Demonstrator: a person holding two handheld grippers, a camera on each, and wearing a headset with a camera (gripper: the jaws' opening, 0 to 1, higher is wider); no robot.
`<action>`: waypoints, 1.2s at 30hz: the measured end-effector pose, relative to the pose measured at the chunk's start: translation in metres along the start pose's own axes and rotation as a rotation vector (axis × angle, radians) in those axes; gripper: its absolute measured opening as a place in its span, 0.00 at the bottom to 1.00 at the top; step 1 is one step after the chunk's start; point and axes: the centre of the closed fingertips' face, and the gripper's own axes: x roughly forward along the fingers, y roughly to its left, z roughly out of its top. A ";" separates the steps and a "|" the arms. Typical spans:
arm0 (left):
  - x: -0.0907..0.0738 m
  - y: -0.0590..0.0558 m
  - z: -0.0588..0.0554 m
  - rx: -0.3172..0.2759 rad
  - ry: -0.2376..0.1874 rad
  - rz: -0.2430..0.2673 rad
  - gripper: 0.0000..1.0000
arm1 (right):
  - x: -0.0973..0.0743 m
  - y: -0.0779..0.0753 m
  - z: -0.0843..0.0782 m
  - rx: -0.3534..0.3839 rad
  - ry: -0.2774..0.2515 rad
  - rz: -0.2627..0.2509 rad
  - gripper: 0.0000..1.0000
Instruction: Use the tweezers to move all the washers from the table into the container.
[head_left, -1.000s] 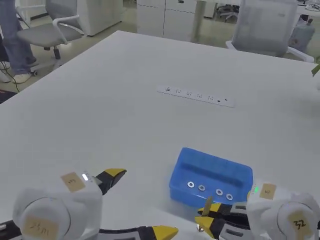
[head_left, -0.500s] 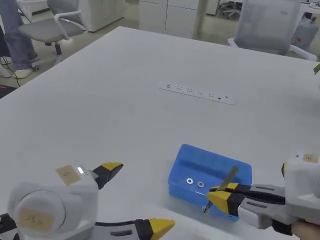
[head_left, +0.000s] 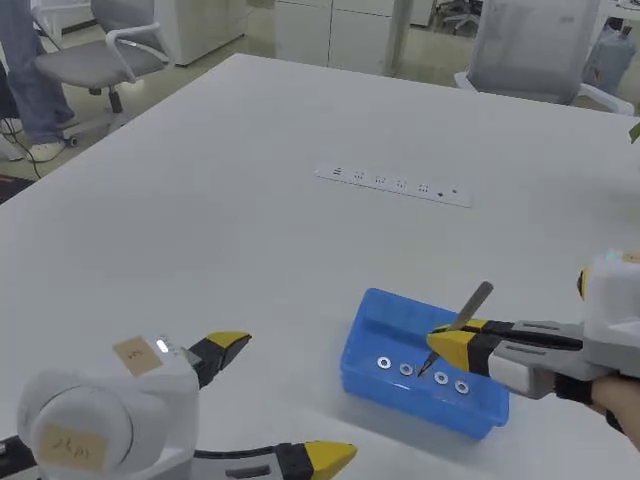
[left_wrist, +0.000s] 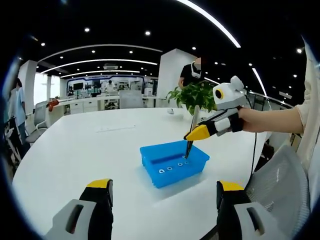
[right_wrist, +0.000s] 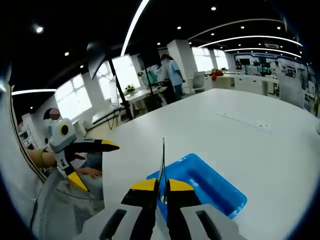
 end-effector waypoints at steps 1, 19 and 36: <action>0.000 -0.001 0.000 -0.006 -0.002 -0.005 0.87 | 0.002 -0.004 -0.001 0.001 0.006 -0.009 0.03; -0.019 0.000 0.026 -0.215 -0.100 -0.072 0.86 | 0.026 -0.049 -0.034 -0.014 0.117 -0.079 0.03; -0.021 0.001 0.042 -0.181 -0.084 -0.111 0.83 | 0.034 -0.046 -0.041 -0.120 0.137 -0.040 0.03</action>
